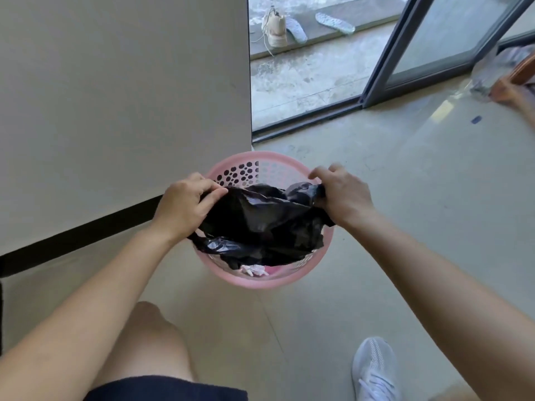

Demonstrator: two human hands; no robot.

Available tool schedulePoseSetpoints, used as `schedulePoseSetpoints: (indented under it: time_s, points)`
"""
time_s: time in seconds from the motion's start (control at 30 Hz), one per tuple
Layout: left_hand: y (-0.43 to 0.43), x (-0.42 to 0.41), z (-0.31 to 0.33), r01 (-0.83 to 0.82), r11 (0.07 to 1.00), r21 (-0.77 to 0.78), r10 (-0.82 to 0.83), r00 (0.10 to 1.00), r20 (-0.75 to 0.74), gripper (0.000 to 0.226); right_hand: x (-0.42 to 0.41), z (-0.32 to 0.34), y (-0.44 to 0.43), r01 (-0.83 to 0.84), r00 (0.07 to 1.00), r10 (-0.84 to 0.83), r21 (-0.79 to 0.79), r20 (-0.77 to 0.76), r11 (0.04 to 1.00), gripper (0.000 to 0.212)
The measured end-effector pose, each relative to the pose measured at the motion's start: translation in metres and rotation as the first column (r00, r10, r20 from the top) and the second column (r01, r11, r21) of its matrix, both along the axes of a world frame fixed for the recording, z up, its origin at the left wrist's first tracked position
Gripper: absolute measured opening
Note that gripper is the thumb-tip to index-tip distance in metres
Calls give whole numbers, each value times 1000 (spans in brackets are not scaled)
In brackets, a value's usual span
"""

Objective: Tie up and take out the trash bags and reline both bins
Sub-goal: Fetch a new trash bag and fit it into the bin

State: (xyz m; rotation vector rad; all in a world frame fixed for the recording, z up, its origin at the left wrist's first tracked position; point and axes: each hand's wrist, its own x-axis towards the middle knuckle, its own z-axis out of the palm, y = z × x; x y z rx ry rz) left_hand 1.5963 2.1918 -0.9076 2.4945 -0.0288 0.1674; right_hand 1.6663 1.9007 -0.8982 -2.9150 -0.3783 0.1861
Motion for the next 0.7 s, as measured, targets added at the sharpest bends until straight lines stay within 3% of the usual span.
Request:
schedulePoseSetpoints:
  time_s: [0.07, 0.17, 0.23, 0.3, 0.4, 0.47, 0.6, 0.7]
  points:
    - [19, -6, 0, -143, 989, -34, 143, 990, -15, 16, 3, -5, -22, 154, 987, -154, -4, -54, 988, 46]
    - [43, -5, -4, -298, 951, 83, 305, 948, -89, 26, 3, -7, -37, 264, 956, -263, -9, -127, 964, 54]
    - [45, -3, -8, -324, 931, 167, 341, 936, -87, 31, -1, -5, -34, 187, 979, -181, 58, -99, 981, 72]
    - [39, -3, -12, -327, 936, 129, 338, 938, -80, 34, -6, -4, -26, 2, 1000, -1, 105, -10, 994, 76]
    - [31, 1, -14, -289, 954, -77, 274, 948, -165, 38, -10, -9, -13, -166, 985, 160, 123, 58, 978, 44]
    - [28, 5, -20, -212, 977, -24, 207, 969, -138, 29, -6, -17, -6, -181, 977, 162, 136, 139, 974, 37]
    - [11, 9, -29, -264, 964, 27, 265, 964, -7, 23, -1, -23, 5, 29, 995, -56, 287, 84, 957, 39]
    - [-1, 11, -25, -366, 930, 35, 365, 930, 43, 28, 0, -22, 1, 220, 967, -246, 261, 73, 940, 45]
